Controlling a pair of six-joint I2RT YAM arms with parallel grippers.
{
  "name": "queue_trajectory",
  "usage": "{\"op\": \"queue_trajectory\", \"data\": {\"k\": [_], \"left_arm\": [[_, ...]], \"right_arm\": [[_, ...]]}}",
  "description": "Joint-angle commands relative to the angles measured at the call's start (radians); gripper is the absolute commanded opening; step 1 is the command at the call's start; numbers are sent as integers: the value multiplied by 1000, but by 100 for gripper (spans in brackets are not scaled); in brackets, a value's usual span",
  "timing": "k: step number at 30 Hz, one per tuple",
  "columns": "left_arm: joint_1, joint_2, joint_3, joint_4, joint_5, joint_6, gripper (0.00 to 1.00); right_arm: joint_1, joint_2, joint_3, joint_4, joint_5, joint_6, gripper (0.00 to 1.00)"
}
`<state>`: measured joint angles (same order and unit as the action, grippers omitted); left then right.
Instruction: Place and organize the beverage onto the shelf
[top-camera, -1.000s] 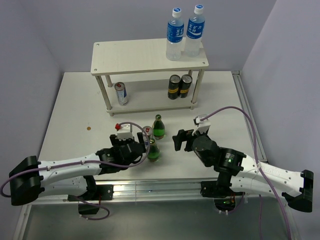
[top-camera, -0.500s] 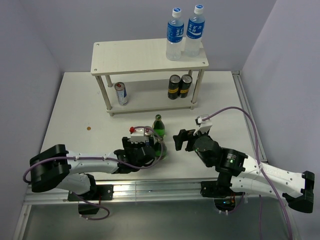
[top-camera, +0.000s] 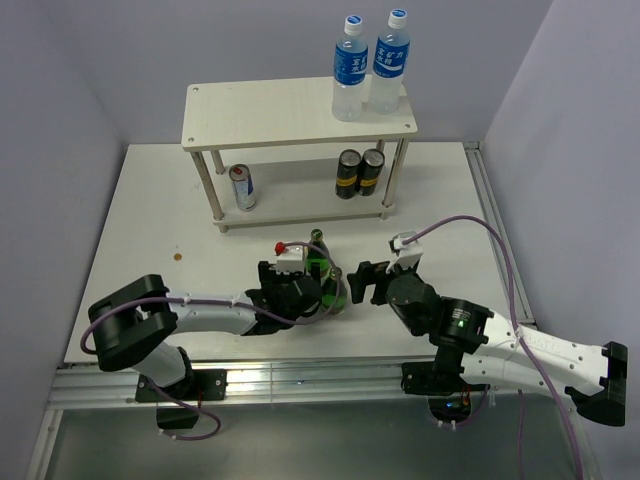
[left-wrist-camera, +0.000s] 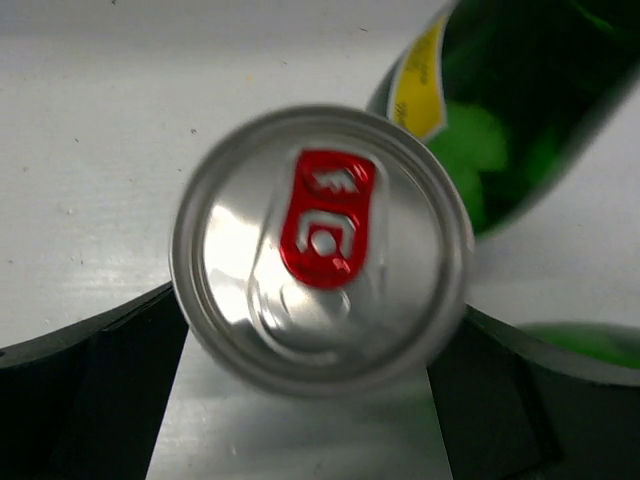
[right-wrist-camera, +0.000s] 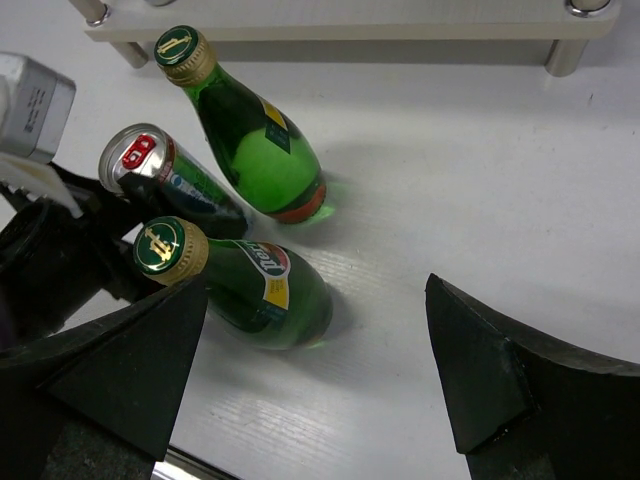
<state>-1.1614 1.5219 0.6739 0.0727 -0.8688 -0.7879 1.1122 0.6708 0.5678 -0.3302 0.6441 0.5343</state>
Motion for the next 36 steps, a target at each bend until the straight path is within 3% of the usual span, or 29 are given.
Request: {"op": "queue_trajectory", "data": {"k": [1, 5, 8, 11, 12, 14, 15, 19, 27, 36], "left_arm": [[48, 35, 24, 111, 7, 74, 99], [91, 67, 18, 160, 2, 102, 96], [109, 81, 7, 194, -15, 113, 88], [129, 74, 0, 207, -10, 118, 62], [132, 69, -3, 208, -9, 124, 43], [137, 46, -11, 200, -7, 133, 31], [138, 35, -11, 188, -10, 131, 18], [146, -38, -8, 144, -41, 144, 0], [256, -126, 55, 185, -13, 298, 0], [377, -5, 185, 468, 39, 495, 0]], "right_arm": [[-5, -22, -8, 6, 29, 4, 96], [-6, -31, -22, 11, 32, 6, 97], [-6, -25, -26, 13, 32, 9, 97], [-8, -16, -26, 20, 32, 7, 96], [-8, -14, -25, 23, 34, 6, 96], [-6, -10, -26, 26, 34, 4, 96], [-8, -7, -26, 31, 32, 4, 96], [-9, 12, -28, 45, 26, 4, 96], [-9, 27, -32, 77, 14, 9, 96], [-8, 35, -39, 92, 19, 0, 96]]}}
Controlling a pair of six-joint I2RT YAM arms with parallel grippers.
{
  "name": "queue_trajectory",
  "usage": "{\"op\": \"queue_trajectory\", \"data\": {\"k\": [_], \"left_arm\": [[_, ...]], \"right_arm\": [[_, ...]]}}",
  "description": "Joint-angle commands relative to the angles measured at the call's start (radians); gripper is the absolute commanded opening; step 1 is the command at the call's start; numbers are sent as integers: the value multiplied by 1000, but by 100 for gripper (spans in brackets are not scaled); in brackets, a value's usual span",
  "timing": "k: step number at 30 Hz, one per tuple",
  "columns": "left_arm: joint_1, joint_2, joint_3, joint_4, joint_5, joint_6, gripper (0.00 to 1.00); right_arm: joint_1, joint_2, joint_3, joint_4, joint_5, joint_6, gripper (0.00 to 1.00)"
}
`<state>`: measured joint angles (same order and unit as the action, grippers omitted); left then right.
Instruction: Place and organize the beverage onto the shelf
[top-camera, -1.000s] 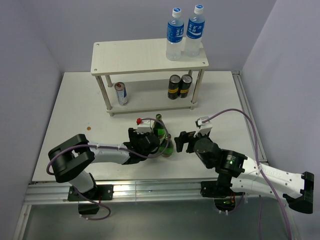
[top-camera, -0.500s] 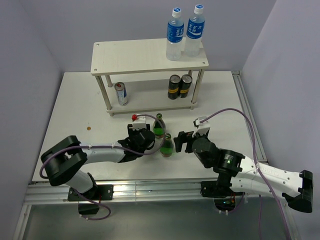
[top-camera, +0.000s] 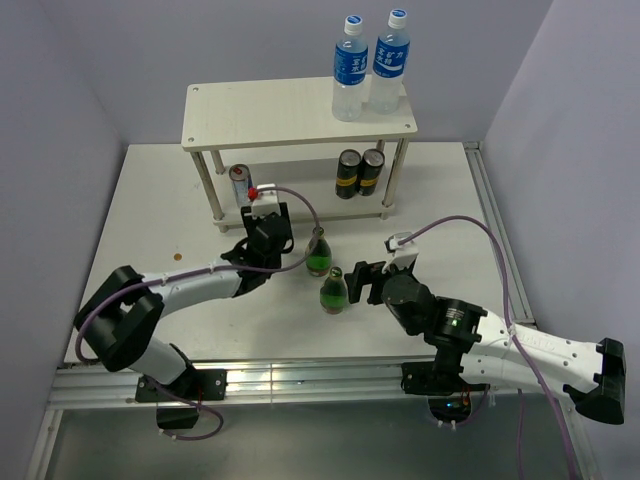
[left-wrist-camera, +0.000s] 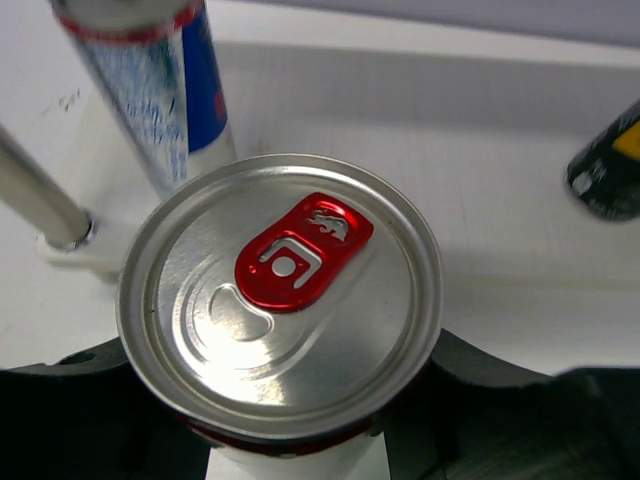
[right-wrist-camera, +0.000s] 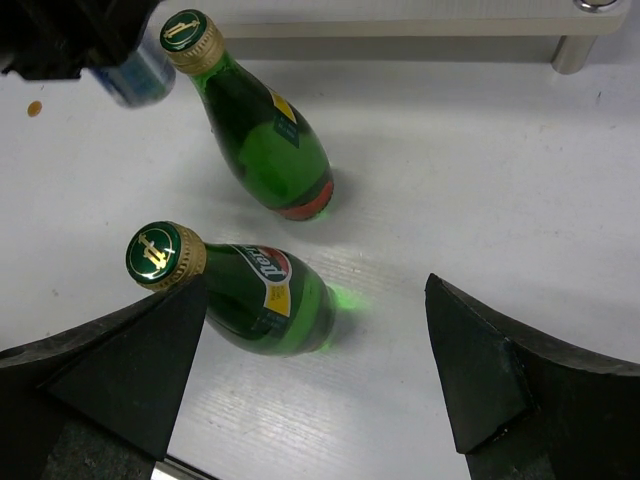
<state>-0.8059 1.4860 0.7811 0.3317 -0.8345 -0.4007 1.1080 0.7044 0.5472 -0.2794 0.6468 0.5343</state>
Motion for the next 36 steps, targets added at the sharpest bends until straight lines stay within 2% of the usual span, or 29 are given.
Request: {"op": "queue_trajectory", "data": {"k": [1, 5, 15, 21, 27, 30, 33, 34, 35, 36], "left_arm": [[27, 48, 99, 237, -1, 124, 0], [54, 164, 181, 331, -3, 201, 0], [134, 410, 409, 389, -6, 244, 0], [185, 480, 457, 376, 17, 229, 0], [212, 497, 437, 372, 52, 214, 1], [218, 496, 414, 392, 64, 211, 7], [223, 496, 405, 391, 81, 200, 20], [221, 497, 406, 383, 84, 195, 32], [223, 499, 405, 374, 87, 194, 39], [221, 497, 402, 372, 95, 191, 52]], "right_arm": [[-5, 1, -20, 43, 16, -2, 96], [-7, 1, -29, 51, 17, -5, 96], [-17, 14, -26, 68, 8, -23, 96], [-22, 24, -26, 74, -4, -27, 96], [-30, 44, -23, 88, -12, -33, 96], [-31, 53, -20, 89, -12, -34, 96], [-33, 53, -20, 89, -9, -34, 96], [-33, 55, -21, 89, -9, -34, 96], [-33, 55, -21, 89, -9, -33, 96], [-33, 55, -21, 88, -9, -31, 96]]}}
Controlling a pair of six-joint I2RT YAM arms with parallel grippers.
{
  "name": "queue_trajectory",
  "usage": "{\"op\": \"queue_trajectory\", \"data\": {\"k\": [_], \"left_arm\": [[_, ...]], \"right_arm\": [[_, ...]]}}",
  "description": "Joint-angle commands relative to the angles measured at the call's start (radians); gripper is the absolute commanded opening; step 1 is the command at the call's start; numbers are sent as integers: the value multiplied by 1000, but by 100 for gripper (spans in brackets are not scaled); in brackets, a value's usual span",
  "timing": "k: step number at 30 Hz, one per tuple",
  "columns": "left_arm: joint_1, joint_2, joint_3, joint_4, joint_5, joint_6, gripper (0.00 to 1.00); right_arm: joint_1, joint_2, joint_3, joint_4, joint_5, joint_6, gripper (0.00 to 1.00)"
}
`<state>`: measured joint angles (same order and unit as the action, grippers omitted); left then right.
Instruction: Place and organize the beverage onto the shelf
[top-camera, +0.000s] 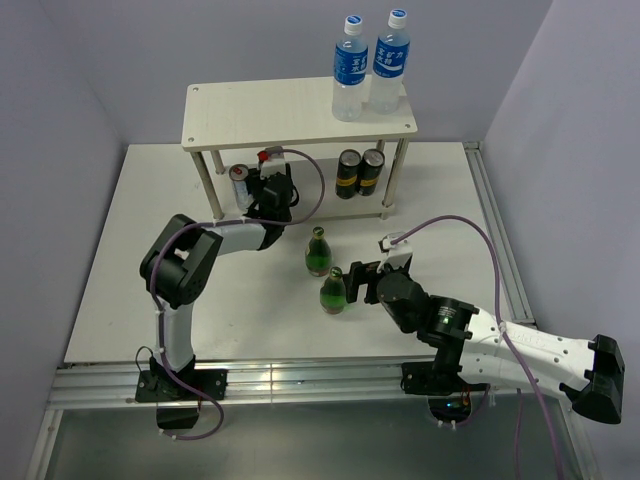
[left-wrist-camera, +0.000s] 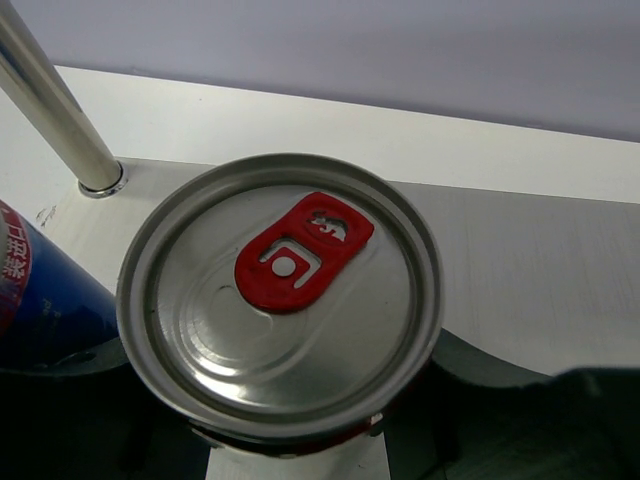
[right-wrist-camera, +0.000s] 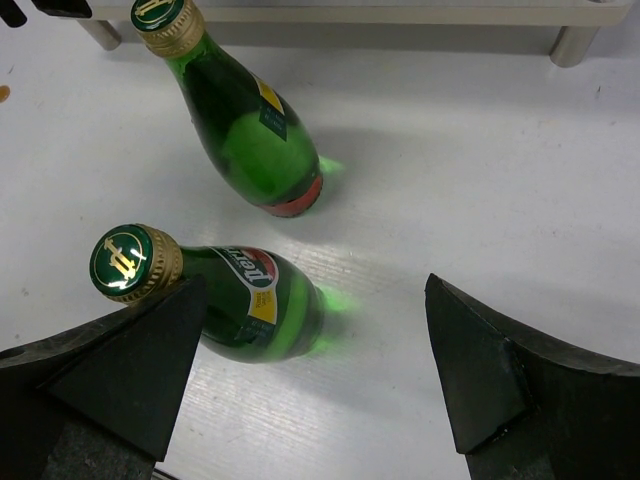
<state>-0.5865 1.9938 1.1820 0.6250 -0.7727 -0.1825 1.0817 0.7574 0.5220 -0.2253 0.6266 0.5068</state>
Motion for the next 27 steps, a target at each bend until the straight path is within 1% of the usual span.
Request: {"op": "queue_trajectory", "data": {"k": [1, 2, 3, 5, 8, 10, 17, 18, 23, 26, 27], "left_arm": [[4, -12, -4, 81, 36, -32, 58], [2, -15, -19, 90, 38, -35, 64], [2, -23, -27, 91, 41, -40, 71], [2, -32, -42, 91, 43, -44, 76], [1, -47, -68, 82, 44, -64, 77], [-6, -61, -87, 94, 41, -63, 80], [-39, -119, -137, 87, 16, -64, 85], [-44, -128, -142, 81, 4, -63, 87], [-82, -219, -192, 21, -53, -78, 90], [-101, -306, -243, -30, -89, -121, 89], [-105, -331, -255, -80, -95, -161, 89]], "right_arm": [[-8, 2, 4, 30, 13, -2, 96], [-6, 2, 4, 30, 13, -2, 96], [-8, 2, 3, 29, 13, -1, 96], [-8, -1, 3, 26, 15, 1, 96], [-8, -6, 1, 26, 18, 4, 96], [-8, -4, 0, 27, 18, 6, 96], [-9, -4, -8, 24, 18, 12, 96], [-9, -7, -7, 27, 19, 12, 96], [-8, -12, -5, 20, 24, 13, 96], [-9, -21, -5, 17, 27, 15, 96], [-9, -23, -5, 17, 27, 16, 96]]}}
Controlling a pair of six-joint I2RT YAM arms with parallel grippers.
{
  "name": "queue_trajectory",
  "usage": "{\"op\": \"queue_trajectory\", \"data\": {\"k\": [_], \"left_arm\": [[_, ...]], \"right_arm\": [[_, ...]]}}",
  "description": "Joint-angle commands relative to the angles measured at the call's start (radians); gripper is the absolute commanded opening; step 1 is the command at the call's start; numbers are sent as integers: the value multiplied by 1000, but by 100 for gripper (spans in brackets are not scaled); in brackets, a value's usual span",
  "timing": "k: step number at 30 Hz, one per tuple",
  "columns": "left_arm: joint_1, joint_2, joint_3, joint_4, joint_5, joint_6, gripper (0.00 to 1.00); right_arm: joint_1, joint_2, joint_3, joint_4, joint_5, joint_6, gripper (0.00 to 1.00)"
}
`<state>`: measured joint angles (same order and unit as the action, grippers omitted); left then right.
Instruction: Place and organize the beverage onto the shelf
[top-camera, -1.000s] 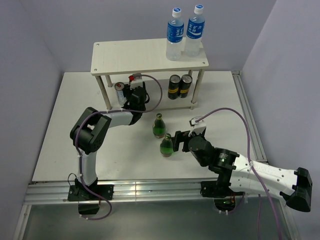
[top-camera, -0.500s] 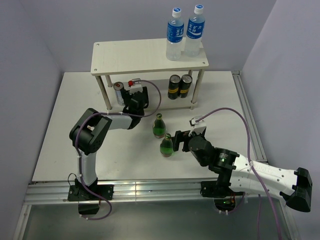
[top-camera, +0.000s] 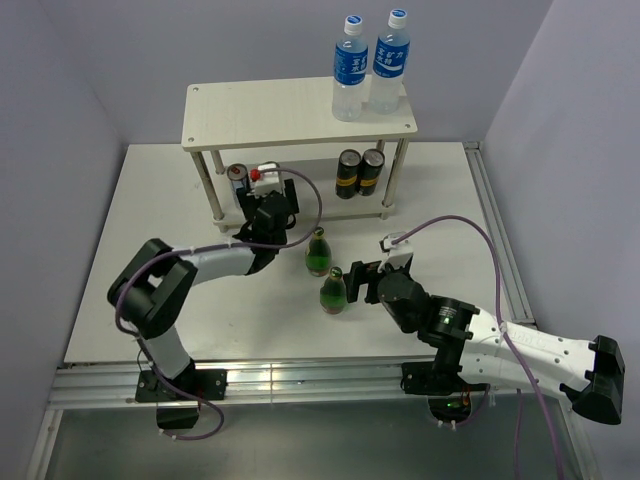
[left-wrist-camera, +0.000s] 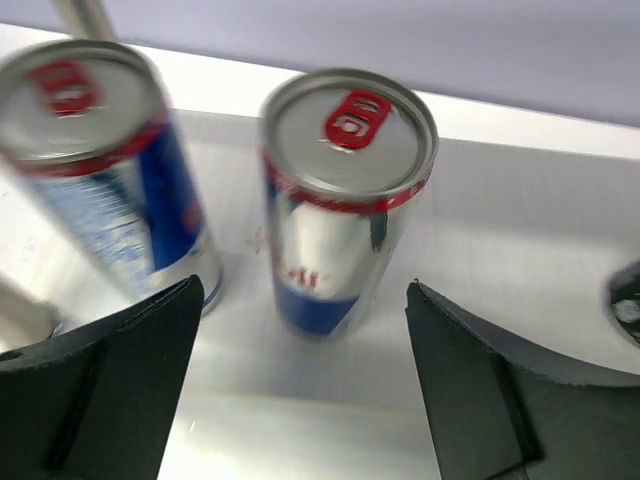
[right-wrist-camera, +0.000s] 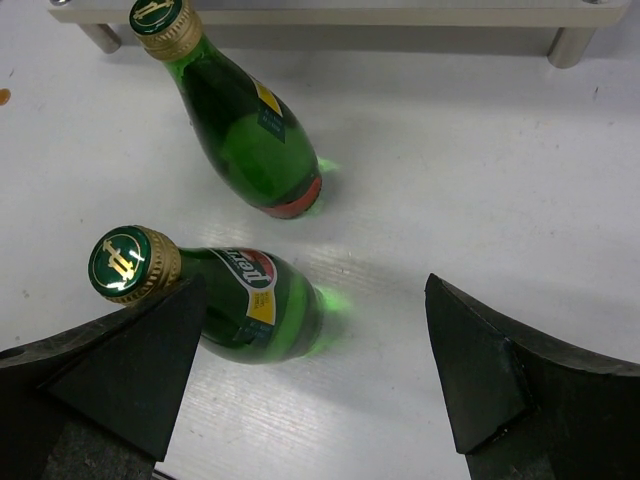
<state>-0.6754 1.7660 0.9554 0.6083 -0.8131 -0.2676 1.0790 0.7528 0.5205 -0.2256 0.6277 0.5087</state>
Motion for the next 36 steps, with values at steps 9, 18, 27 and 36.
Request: {"op": "queue_trajectory", "data": {"k": [9, 18, 27, 36], "left_arm": [[-177, -410, -182, -283, -92, -153, 86], [-395, -709, -349, -605, 12, -332, 83], [-664, -783, -590, -293, 224, -286, 89], [-711, -361, -523, 37, 194, -255, 91]], "right_arm": [[-5, -24, 1, 2, 29, 17, 96], [-7, -49, 3, -24, 24, 42, 96], [-7, -33, 29, -63, 82, 82, 97], [-7, -66, 38, -116, 102, 116, 98]]}}
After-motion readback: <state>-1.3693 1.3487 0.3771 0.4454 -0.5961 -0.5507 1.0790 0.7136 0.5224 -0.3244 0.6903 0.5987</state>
